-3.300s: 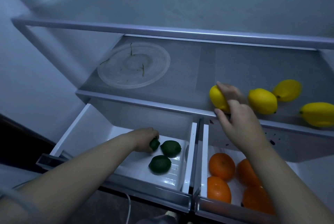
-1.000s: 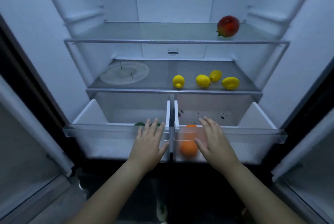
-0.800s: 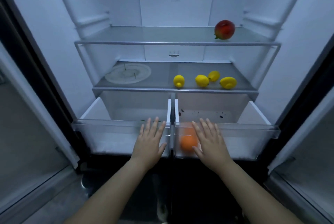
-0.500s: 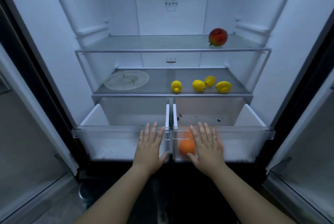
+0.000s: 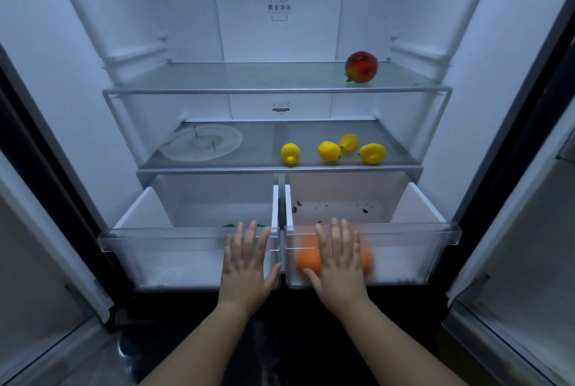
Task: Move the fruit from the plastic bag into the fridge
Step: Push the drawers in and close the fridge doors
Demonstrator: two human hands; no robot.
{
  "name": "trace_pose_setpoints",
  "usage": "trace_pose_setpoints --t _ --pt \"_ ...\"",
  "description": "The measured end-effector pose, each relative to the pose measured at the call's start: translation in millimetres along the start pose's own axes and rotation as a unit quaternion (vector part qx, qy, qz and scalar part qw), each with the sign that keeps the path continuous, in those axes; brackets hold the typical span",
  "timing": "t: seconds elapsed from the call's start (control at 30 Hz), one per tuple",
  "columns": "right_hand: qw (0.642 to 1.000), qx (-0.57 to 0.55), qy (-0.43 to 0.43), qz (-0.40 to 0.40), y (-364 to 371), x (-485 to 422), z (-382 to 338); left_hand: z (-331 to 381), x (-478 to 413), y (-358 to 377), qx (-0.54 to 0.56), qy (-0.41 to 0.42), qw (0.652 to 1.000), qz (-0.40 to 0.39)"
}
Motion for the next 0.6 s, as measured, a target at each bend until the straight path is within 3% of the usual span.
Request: trace_pose_setpoints --t 0.43,0.6 --pt "0.993 0.082 -0.021 0.088 40 -8 10 1 -14 32 -0.010 -0.001 0.990 0.140" --pt "0.993 0.080 -0.022 0.084 39 -23 11 5 -28 34 -0.027 -0.005 0.993 0.112"
Point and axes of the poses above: each hand's wrist, its own x-axis away from the middle knuckle, its own y-axis out of the palm, z = x × y, the point moved 3 cm from there along -x, towards the middle knuckle, and after that the axes turned 12 degrees about -y, right-handed, at the moved point
